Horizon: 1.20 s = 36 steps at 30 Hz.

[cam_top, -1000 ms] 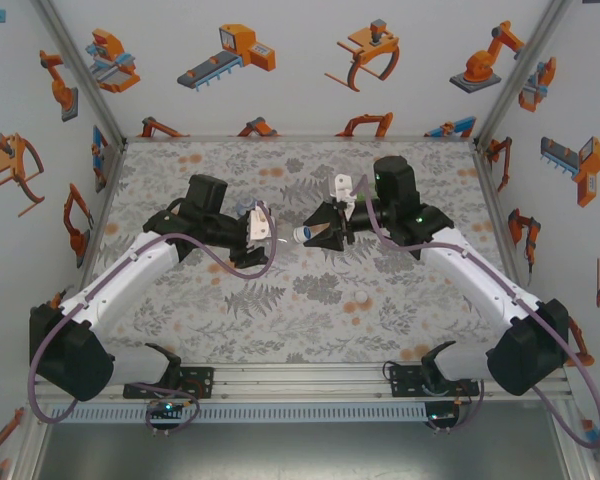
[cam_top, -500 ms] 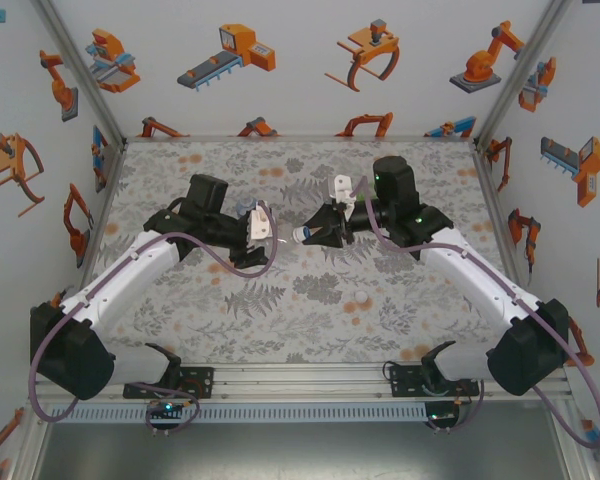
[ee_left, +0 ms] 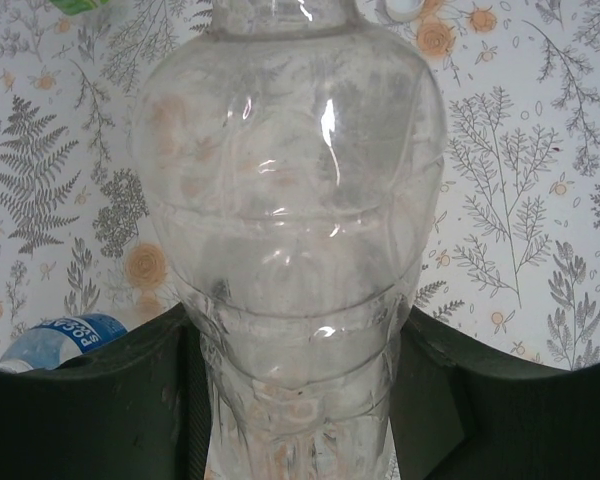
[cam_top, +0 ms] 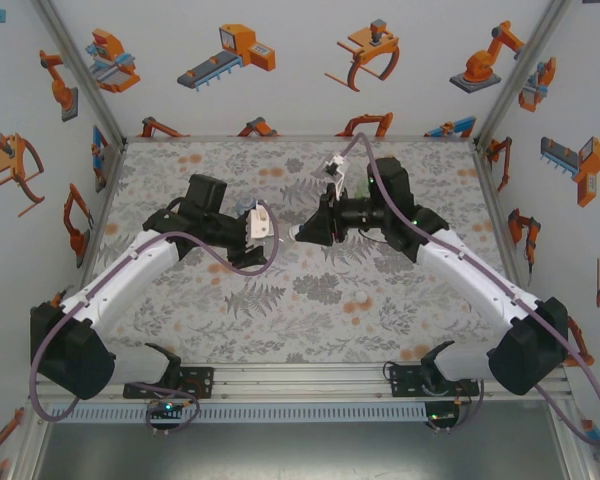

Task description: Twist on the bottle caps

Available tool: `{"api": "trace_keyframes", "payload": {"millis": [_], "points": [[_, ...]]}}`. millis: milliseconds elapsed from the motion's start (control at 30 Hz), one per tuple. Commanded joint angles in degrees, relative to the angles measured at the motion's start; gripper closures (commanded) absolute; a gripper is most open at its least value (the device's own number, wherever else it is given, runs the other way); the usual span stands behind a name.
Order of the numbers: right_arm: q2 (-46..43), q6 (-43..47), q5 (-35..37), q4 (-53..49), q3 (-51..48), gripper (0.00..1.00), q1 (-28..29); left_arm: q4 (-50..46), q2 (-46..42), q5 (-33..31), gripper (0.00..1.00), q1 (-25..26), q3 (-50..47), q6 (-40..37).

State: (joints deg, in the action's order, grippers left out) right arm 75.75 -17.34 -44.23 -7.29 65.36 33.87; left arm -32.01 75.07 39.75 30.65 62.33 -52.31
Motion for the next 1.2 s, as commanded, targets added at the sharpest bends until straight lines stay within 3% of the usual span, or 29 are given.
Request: {"api": "trace_keyframes", "payload": {"millis": [0,200,333,533,633,1000,1167], "points": [[2.29,-27.23,12.34,-5.83,4.41,1.00,0.34,-0.20,0.38,2.13,1.00,0.57,2.14,-1.19],[5.52,-45.49,14.87,-11.54,6.55,1.00,0.14,-0.24,0.77,2.21,1.00,0.55,2.32,-0.99],[5.50,-43.85,16.03,-12.65,8.55,1.00,0.30,-0.17,0.47,2.03,1.00,0.55,2.24,-1.04],[3.24,-26.68,17.99,-15.83,12.47,0.64,0.23,-0.24,0.44,2.12,1.00,0.67,2.24,-0.99],[1.76,-14.88,17.20,-15.69,12.77,0.52,0.13,-0.20,0.43,2.13,1.00,0.70,2.19,-1.03],[-0.38,24.34,3.19,-16.18,13.91,0.48,0.14,-0.22,0.22,2.44,1.00,0.81,1.93,-1.47],[-1.73,37.52,-0.88,-13.28,11.92,0.46,0.15,-0.20,0.17,3.26,1.00,0.79,1.84,-1.75]]}}
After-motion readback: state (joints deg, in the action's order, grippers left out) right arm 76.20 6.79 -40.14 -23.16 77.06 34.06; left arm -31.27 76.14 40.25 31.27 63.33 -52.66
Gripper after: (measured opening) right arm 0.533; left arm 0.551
